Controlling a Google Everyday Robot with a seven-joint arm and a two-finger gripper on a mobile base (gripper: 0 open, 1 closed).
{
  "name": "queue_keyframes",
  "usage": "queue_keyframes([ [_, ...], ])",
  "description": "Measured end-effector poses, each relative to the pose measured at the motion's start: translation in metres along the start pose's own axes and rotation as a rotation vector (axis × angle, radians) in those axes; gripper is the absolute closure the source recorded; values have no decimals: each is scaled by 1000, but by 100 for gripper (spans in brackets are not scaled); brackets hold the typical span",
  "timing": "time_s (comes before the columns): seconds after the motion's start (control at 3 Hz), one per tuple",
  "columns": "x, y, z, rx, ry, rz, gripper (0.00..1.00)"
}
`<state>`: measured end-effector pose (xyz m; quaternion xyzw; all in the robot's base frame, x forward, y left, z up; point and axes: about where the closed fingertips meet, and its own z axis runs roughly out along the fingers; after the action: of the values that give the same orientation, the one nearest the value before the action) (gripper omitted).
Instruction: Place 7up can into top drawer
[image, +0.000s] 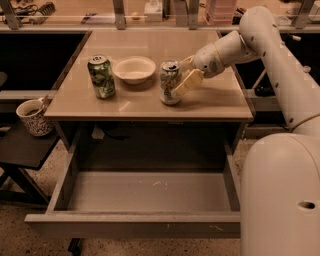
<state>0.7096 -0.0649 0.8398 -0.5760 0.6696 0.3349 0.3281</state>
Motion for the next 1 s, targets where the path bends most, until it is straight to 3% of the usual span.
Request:
queue_keyframes([
  [0.67, -5, 4, -4, -17, -30, 6, 66],
  [1.0, -13, 18, -16, -18, -14, -9, 89],
])
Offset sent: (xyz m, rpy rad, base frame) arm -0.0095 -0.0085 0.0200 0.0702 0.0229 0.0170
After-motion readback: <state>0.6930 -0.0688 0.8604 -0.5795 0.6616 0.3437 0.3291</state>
